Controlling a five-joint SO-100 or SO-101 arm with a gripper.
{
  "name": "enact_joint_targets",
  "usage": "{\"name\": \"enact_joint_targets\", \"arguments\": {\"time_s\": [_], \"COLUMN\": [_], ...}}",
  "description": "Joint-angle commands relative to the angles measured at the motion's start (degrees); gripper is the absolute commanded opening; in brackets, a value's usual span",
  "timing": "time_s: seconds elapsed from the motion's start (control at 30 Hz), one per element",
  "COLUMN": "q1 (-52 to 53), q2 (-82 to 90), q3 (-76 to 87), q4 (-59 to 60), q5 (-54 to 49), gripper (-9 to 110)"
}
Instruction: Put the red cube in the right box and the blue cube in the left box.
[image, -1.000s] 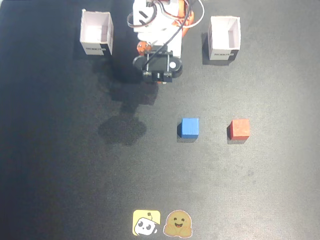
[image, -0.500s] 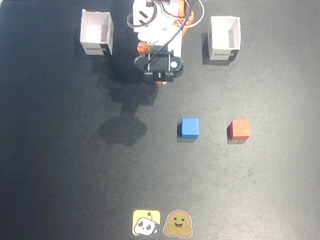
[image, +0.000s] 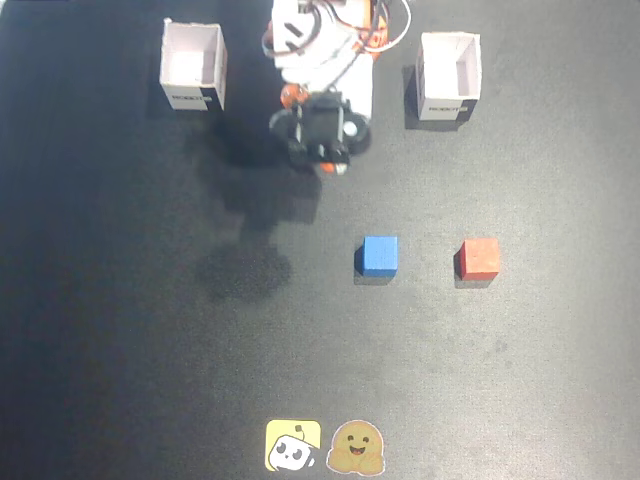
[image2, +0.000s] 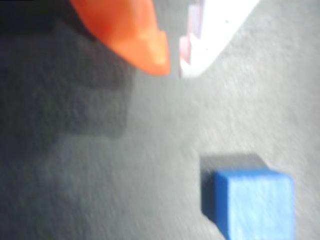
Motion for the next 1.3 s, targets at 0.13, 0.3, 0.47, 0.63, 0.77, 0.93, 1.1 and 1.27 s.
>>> {"name": "enact_joint_targets", "arguments": {"time_s": [0.13, 0.3, 0.47, 0.63, 0.77, 0.93, 1.1, 1.27], "q1": [-6.2, -9.5, -12.8, -14.1, -15.4, -17.8, -20.0, -22.5], "q2": [-9.2, -14.6, -20.4, -28.4, -34.0, -37.5, -38.8, -39.1], "q3": [-6.4, -7.1, -9.6, -14.9, -18.8, -19.4, -19.5, -19.9], "q4": [-5.3, -10.0, -12.2, -13.1, -13.7, -16.9, -18.6, -18.7], "q5": [7.7, 11.2, 15.6, 15.7, 16.6, 19.3, 20.8, 23.2], "gripper": [3, 6, 7, 9, 10, 12, 14, 15]}}
